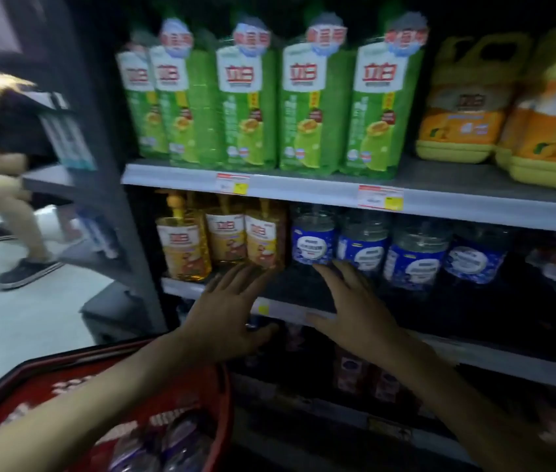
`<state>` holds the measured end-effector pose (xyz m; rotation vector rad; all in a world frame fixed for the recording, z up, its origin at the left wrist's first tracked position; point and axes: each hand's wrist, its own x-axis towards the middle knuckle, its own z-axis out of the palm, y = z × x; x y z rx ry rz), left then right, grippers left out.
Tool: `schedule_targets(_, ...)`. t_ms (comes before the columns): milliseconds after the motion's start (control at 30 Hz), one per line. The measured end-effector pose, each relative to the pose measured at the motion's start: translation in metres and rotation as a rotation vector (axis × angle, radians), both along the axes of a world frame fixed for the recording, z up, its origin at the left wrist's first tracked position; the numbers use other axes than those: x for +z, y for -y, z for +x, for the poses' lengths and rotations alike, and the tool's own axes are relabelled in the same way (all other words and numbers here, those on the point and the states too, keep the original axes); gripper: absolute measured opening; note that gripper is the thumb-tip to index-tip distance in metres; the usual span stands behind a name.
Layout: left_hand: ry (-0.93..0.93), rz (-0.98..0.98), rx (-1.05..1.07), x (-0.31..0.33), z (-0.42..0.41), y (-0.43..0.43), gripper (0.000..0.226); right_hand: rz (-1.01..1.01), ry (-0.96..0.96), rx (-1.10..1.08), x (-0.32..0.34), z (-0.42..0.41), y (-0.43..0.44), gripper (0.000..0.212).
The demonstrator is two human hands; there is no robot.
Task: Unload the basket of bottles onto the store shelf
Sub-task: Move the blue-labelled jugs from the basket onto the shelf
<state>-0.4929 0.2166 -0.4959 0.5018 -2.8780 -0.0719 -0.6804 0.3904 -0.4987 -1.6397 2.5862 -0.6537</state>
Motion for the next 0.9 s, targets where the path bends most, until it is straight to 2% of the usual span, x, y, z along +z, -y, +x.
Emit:
schedule_targets(200,0.132,-0.024,0.202,-0.023,0.101,0.051,0.099,0.145,0.032,0.173,-0.013,0.063,0.061,0.095)
schedule_targets(433,0.212,0.011,0.338,-0.086,0.207,0.077,0.098,0.301,-0.083,0.389,-0.069,0.144,0.127,0.095)
schedule_targets(633,0.259,0.036,0.433,-0.148,0.262,0.083,0.089,0.531,-0.188,0.57,-0.124,0.195,0.174,0.084)
schedule_targets(800,0.313,0.115,0.509,-0.19,0.288,0.096,0.091,0.641,-0.257,0.695,-0.174,0.224,0.209,0.071)
schedule_targets(900,0.309,0.163,0.537,-0.2,0.298,0.102,0.094,0.725,-0.375,0.804,-0.199,0.24,0.229,0.08)
